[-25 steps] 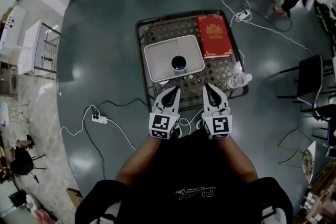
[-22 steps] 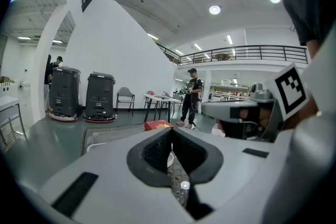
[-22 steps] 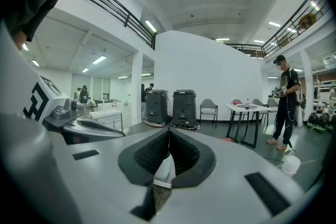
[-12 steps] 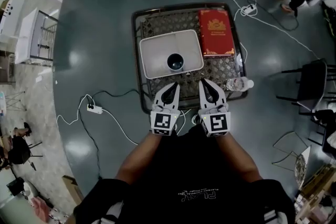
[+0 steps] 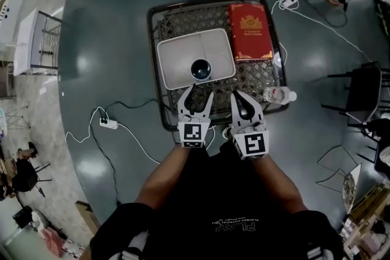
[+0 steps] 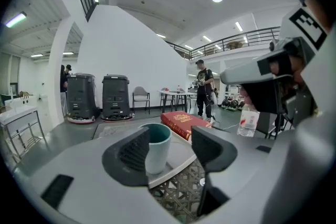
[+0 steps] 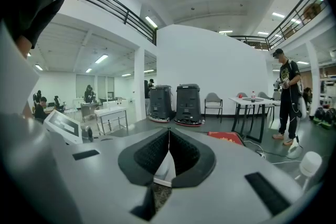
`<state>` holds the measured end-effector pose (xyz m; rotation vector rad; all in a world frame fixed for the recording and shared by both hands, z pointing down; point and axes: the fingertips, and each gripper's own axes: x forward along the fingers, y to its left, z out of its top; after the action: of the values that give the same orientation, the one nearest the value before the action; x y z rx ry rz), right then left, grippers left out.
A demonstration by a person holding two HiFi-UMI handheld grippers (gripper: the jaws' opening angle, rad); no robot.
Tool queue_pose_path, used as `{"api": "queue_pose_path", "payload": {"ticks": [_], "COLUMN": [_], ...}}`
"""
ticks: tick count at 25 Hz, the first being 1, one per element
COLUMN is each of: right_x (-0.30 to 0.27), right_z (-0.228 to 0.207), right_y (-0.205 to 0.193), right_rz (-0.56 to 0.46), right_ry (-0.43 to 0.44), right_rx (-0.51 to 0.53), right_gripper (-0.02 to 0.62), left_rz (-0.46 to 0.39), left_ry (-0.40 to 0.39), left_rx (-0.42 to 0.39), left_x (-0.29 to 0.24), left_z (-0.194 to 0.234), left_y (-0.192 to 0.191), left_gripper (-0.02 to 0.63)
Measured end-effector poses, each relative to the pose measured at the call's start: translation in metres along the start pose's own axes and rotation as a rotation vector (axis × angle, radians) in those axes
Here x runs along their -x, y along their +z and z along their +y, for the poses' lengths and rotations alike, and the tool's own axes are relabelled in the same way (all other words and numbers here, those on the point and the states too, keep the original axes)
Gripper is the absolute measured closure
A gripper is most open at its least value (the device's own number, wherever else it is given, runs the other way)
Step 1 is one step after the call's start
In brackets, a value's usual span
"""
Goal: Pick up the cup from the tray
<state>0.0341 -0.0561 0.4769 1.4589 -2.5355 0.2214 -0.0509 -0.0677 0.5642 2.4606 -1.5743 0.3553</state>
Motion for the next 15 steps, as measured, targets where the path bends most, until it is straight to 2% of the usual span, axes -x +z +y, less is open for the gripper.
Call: {"api": "queue_pose_path", "payload": {"ticks": [6,15], "right_x": [0.0,0.002], "right_z": [0.002,0.003], "right_y": [-0.001,-0.002], "right_rz": [-0.004,0.0], "right_ry": [-0.005,-0.015], "right_rx": [-0.017,-0.033], "right_gripper": [0.586,0.586], "left_rz": [0.014,0.061], "left_ry": [0.071,0.109], "left_rx": [0.051,0.022], "left_x": [-0.018,-0.054], "left_z": [0.014,0.032], "left_y": [-0.02,-0.048], "left_gripper": [0.218,0.21]}}
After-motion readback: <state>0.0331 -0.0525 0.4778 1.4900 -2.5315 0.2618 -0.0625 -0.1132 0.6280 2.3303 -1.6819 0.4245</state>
